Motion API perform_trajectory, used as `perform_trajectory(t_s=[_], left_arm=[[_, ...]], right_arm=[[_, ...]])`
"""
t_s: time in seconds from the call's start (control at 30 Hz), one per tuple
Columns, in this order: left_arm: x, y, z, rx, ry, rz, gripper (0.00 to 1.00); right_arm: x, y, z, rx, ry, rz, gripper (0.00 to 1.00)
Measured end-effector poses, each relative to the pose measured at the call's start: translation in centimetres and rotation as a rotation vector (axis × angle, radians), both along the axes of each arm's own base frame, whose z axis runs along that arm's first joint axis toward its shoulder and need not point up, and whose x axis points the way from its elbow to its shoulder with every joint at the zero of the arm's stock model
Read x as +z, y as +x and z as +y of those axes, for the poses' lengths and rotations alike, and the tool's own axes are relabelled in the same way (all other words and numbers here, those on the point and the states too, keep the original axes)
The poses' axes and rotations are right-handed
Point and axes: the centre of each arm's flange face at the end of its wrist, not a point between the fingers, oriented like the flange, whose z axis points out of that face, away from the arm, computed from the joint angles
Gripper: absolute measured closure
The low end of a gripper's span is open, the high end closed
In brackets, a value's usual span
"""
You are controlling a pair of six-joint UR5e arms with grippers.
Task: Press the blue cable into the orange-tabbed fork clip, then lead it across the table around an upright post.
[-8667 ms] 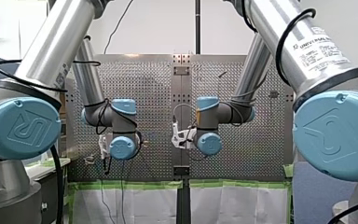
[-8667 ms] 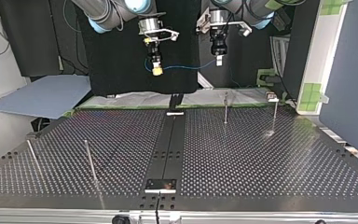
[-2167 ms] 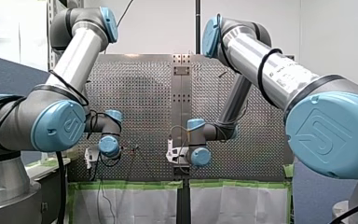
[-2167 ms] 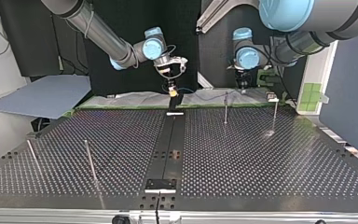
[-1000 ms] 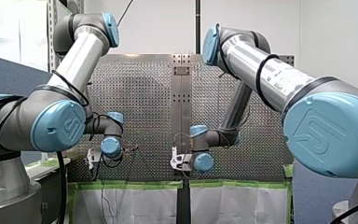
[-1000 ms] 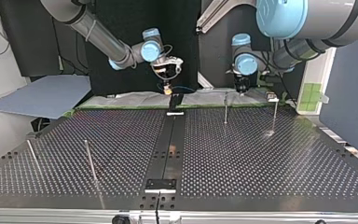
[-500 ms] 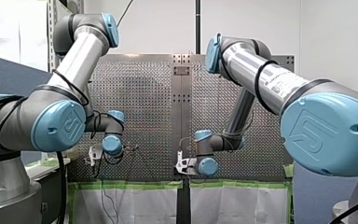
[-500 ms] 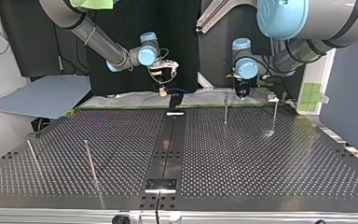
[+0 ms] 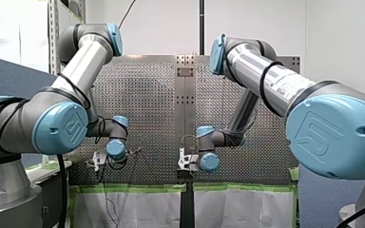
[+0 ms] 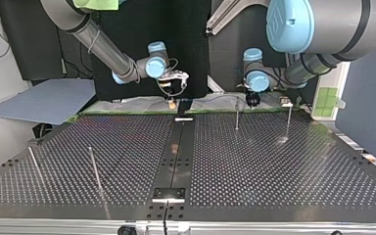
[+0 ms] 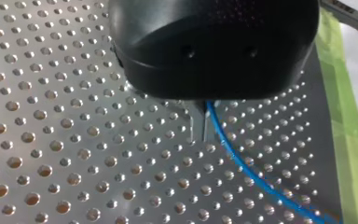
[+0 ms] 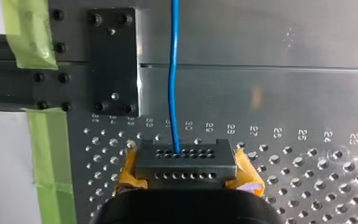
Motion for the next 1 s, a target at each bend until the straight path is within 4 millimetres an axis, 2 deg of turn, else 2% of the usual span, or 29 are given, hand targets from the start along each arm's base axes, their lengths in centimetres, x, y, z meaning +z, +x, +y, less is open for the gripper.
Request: perform_trajectory(t_s=[0.37,0.67,1.0], left_arm=[[1.8,3.8,1.3,0.007,-0.101,-0.078,1.00],[1.8,4.1,1.7,0.005,-0.125,-0.082,1.00],[1.9,4.2,1.8,0.000,-0.125,-0.083,1.00]], right_arm=[[2.2,1.3,-2.1,-0.003,-0.018,-0.018,1.00],[4.5,1.8,-4.8,-0.021,-0.040,-0.045,1.00],[5.0,0.7,-6.6,-0.047,-0.042,-0.051,1.00]])
